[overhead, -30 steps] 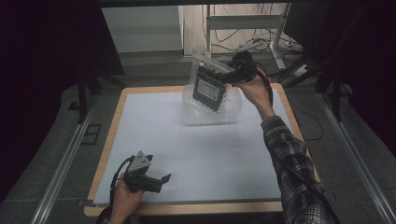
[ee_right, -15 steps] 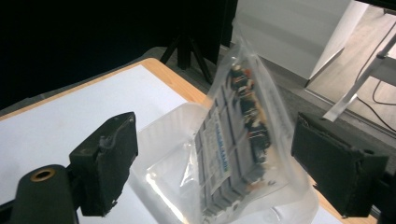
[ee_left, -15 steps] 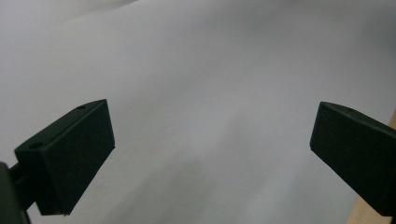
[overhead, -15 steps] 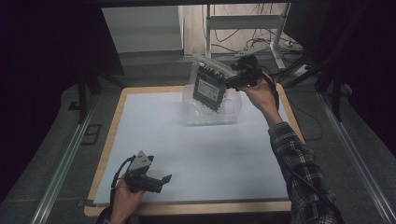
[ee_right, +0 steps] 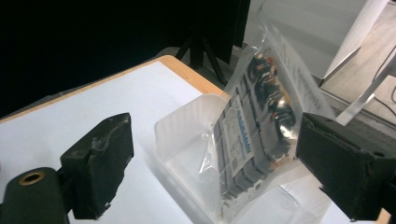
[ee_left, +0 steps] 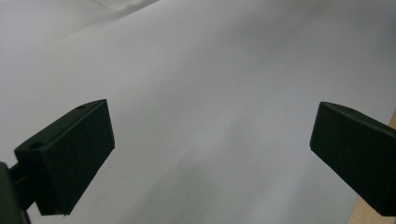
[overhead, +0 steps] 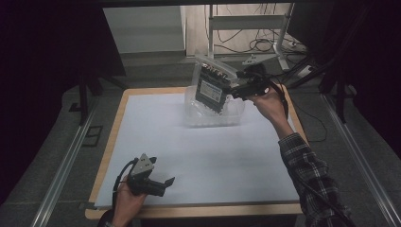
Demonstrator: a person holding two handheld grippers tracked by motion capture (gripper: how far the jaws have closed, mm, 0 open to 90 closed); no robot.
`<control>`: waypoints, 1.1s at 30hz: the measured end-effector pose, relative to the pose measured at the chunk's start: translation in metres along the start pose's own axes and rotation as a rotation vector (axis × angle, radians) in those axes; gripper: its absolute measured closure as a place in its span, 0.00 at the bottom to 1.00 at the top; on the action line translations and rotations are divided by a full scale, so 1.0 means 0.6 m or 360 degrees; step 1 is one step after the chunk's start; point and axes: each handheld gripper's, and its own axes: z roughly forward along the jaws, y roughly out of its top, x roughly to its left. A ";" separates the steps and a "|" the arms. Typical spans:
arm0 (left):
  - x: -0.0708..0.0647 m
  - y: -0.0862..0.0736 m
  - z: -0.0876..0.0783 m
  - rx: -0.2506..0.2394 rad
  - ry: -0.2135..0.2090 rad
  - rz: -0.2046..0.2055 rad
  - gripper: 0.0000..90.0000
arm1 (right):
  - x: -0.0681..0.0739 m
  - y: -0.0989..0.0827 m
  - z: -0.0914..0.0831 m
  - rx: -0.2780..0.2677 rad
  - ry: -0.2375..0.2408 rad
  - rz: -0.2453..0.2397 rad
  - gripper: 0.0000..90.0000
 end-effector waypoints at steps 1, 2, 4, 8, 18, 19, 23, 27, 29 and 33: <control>0.000 0.000 0.000 0.0000 0.0000 0.0000 0.00 | 0.000 0.000 0.000 0.0000 0.0000 0.0000 0.12; 0.000 0.000 0.000 0.0006 0.0005 0.0010 0.00 | 0.003 -0.005 -0.002 -0.0007 0.0009 0.0006 0.11; -0.001 0.000 0.000 0.0012 0.0009 0.0015 0.00 | 0.006 -0.010 -0.003 -0.0007 0.0016 0.0002 0.11; -0.001 0.000 0.000 0.0018 0.0019 0.0017 0.00 | 0.013 -0.023 -0.007 0.0002 0.0034 -0.0001 0.09; -0.003 0.000 0.001 0.0033 0.0036 0.0032 0.00 | 0.031 -0.048 -0.014 0.0042 0.0049 -0.0024 0.05; -0.003 0.000 0.001 0.0035 0.0037 0.0033 0.00 | 0.034 -0.052 -0.015 0.0043 0.0055 -0.0024 0.05; -0.003 0.000 0.002 0.0038 0.0039 0.0039 0.00 | 0.042 -0.064 -0.018 0.0052 0.0061 -0.0033 0.04; -0.004 0.000 0.002 0.0038 0.0040 0.0039 0.00 | 0.050 -0.082 -0.021 0.0071 0.0068 -0.0044 0.02; -0.005 0.000 0.002 0.0040 0.0041 0.0042 0.00 | 0.056 -0.097 -0.024 0.0085 0.0073 -0.0044 0.02; -0.005 0.000 0.002 0.0046 0.0041 0.0046 0.00 | 0.065 -0.118 -0.029 0.0099 0.0079 -0.0040 0.00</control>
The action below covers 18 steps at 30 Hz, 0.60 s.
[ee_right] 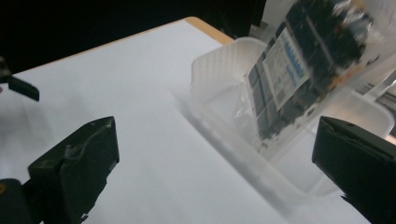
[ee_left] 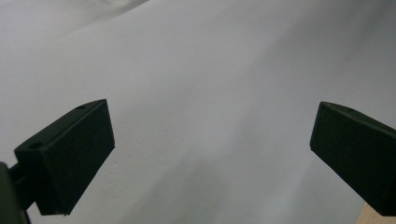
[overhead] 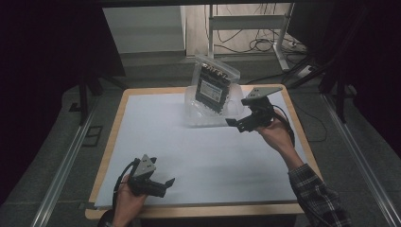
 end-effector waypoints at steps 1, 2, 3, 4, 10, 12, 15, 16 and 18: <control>0.000 0.000 0.000 0.0002 0.0000 0.0002 0.00 | 0.004 -0.006 -0.002 0.0001 0.0001 0.0002 0.00; 0.000 0.000 0.000 0.0006 0.0001 0.0006 0.00 | 0.007 -0.013 -0.003 0.0000 0.0001 0.0001 0.00; -0.001 0.000 0.000 0.0007 0.0003 0.0008 0.00 | 0.017 -0.029 -0.007 0.0004 0.0006 0.0007 0.00; -0.001 0.000 0.001 0.0008 0.0003 0.0009 0.00 | 0.019 -0.035 -0.009 0.0007 0.0010 0.0005 0.00; -0.003 0.000 0.001 0.0015 0.0001 0.0017 0.00 | 0.034 -0.083 -0.015 0.0026 -0.0008 0.0024 0.00; -0.003 -0.001 0.001 0.0016 0.0002 0.0022 0.00 | 0.035 -0.106 -0.016 0.0041 -0.0012 0.0044 0.00; -0.004 -0.001 0.000 0.0017 0.0003 0.0030 0.00 | 0.034 -0.124 -0.016 0.0106 -0.0054 0.0020 0.00; -0.004 -0.001 0.000 0.0017 0.0002 0.0031 0.00 | 0.035 -0.129 -0.017 0.0111 -0.0066 0.0019 0.00; -0.004 0.000 0.000 0.0019 0.0003 0.0036 0.00 | 0.034 -0.138 -0.019 0.0123 -0.0055 0.0042 0.00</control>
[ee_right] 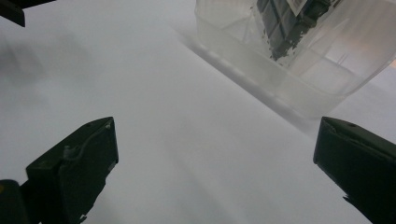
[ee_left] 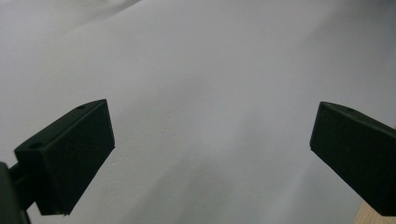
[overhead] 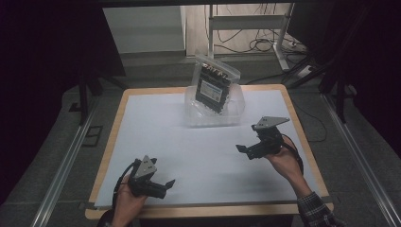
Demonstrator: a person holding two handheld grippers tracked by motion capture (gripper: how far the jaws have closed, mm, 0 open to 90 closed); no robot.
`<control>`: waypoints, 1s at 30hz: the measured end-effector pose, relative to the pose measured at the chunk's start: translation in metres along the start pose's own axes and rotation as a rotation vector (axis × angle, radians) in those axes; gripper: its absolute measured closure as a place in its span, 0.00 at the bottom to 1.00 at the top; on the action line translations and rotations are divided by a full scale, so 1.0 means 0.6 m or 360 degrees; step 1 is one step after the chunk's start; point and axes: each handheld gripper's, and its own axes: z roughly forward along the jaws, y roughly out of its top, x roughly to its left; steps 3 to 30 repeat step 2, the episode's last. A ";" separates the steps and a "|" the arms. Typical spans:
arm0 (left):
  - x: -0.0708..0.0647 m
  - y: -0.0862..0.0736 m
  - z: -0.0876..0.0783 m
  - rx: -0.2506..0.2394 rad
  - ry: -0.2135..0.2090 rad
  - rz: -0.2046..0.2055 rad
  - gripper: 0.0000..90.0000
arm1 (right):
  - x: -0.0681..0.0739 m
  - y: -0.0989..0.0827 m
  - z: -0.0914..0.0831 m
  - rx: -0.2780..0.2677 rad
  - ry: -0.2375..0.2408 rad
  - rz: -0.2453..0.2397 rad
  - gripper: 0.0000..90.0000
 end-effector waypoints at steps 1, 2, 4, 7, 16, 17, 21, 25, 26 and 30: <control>0.000 0.001 0.001 0.0000 0.0000 0.0000 0.00 | -0.001 -0.001 0.000 -0.0007 0.0000 -0.0001 0.00; 0.000 0.001 0.002 0.0002 0.0002 0.0000 0.00 | -0.002 -0.004 -0.001 -0.0011 0.0003 0.0007 0.00; 0.000 0.001 0.002 0.0002 0.0002 0.0000 0.00 | -0.002 -0.004 -0.001 -0.0011 0.0003 0.0007 0.00; 0.000 0.001 0.002 0.0002 0.0002 0.0000 0.00 | -0.002 -0.004 -0.001 -0.0011 0.0003 0.0007 0.00; 0.000 0.001 0.002 0.0002 0.0002 0.0000 0.00 | -0.002 -0.004 -0.001 -0.0011 0.0003 0.0007 0.00; 0.000 0.001 0.002 0.0002 0.0002 0.0000 0.00 | -0.002 -0.004 -0.001 -0.0011 0.0003 0.0007 0.00; 0.000 0.001 0.002 0.0002 0.0002 0.0000 0.00 | -0.002 -0.004 -0.001 -0.0011 0.0003 0.0007 0.00; 0.000 0.001 0.002 0.0002 0.0002 0.0000 0.00 | -0.002 -0.004 -0.001 -0.0011 0.0003 0.0007 0.00; 0.000 0.001 0.002 0.0002 0.0002 0.0000 0.00 | -0.002 -0.004 -0.001 -0.0011 0.0003 0.0007 0.00; 0.000 0.001 0.002 0.0002 0.0002 0.0000 0.00 | -0.002 -0.004 -0.001 -0.0011 0.0003 0.0007 0.00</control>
